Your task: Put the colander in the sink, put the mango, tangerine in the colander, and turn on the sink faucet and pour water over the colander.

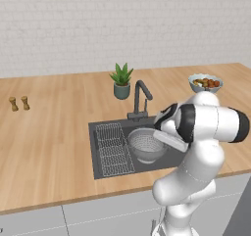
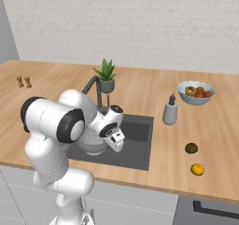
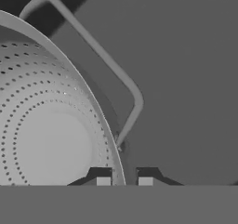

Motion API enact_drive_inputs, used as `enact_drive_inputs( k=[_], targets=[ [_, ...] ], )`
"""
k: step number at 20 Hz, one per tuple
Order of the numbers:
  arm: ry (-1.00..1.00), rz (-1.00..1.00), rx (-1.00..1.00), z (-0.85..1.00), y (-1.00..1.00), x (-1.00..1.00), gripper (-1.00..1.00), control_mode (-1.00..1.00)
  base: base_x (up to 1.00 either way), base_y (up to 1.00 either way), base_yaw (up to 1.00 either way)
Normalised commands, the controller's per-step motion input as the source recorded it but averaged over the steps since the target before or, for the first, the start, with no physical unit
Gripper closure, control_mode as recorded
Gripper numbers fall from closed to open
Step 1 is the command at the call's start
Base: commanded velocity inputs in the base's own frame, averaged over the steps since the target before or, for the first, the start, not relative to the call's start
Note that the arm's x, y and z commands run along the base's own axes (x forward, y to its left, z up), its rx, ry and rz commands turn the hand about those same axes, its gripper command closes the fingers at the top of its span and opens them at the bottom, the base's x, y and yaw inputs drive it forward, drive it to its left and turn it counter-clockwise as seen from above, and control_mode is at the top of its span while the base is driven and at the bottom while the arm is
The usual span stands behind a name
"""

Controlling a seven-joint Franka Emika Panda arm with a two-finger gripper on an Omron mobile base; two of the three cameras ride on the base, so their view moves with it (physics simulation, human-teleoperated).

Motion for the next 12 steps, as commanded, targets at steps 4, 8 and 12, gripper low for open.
enact_drive_inputs(
  k=[4, 8, 12],
  targets=[
    [-0.07, 0.06, 0.0, -0.22, 0.06, 0.01, 1.0, -1.0, 0.0, 0.0, 0.0],
    [-0.02, 0.04, 0.0, -0.19, 0.0, 0.0, 1.0, -1.0, 0.0, 0.0, 0.0],
    [0.0, 0.04, 0.0, -0.03, 0.0, 0.04, 1.0, -1.0, 0.0, 0.0, 0.0]
  ],
)
